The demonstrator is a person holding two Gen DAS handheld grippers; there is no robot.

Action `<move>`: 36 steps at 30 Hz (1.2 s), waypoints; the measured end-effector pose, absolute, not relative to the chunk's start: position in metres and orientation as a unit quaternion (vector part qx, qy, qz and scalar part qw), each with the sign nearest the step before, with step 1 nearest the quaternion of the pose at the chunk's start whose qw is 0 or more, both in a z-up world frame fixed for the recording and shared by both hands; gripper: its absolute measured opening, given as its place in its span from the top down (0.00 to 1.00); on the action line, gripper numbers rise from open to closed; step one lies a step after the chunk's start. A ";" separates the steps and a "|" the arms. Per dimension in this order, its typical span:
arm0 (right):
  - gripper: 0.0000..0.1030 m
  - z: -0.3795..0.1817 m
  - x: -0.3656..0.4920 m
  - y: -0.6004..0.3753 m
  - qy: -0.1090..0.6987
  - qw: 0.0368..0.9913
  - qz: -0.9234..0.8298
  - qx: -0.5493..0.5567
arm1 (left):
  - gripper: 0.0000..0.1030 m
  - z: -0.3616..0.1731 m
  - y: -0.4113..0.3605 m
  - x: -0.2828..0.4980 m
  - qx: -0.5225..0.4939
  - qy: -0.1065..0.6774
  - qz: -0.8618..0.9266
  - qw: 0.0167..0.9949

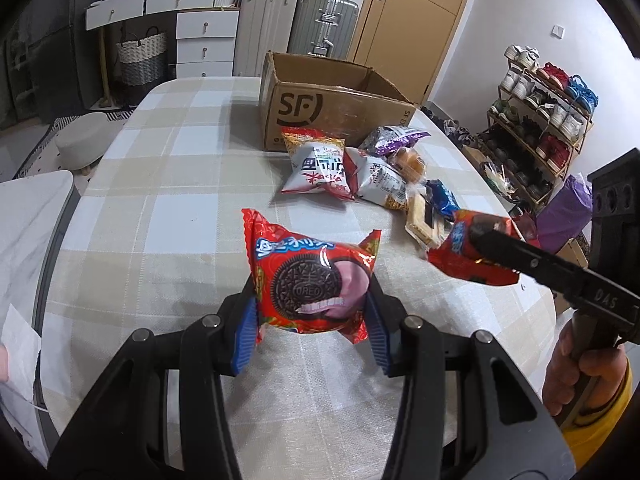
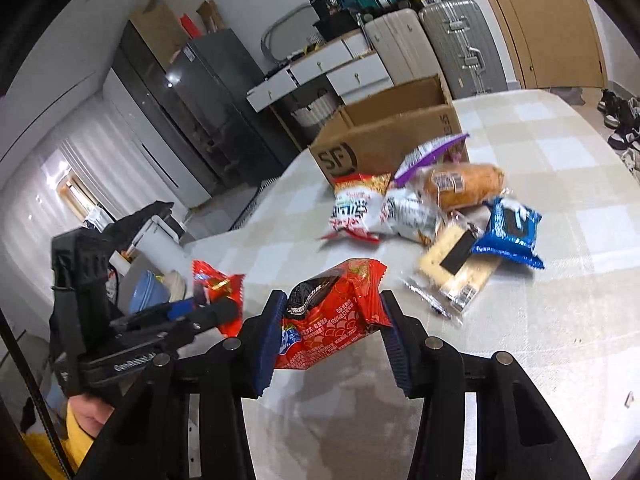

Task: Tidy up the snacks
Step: 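Lift both red Oreo packs over the SF box and release them inside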

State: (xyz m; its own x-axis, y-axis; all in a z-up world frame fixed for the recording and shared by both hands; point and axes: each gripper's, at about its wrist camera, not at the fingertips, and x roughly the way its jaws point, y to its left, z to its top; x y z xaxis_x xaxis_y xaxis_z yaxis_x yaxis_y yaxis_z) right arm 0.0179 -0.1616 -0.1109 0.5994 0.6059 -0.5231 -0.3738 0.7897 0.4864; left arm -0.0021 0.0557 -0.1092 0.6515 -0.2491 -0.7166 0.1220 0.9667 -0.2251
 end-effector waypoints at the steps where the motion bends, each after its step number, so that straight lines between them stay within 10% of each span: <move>1: 0.54 -0.109 0.016 -0.163 0.349 0.879 0.280 0.167 | 0.58 -0.109 0.055 -0.003 -0.078 0.405 -0.103 0.905; 36: 0.54 0.032 0.093 -0.195 0.246 0.897 0.320 0.180 | 0.58 0.028 0.052 0.094 -0.071 0.350 -0.149 0.922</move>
State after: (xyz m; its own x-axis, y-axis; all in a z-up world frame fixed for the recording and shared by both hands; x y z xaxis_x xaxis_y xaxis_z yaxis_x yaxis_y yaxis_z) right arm 0.0928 -0.1953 0.0323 0.6747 0.6621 -0.3263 -0.4853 0.7310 0.4797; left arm 0.0942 0.0519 0.0279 0.7107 -0.3248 -0.6240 0.2256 0.9454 -0.2352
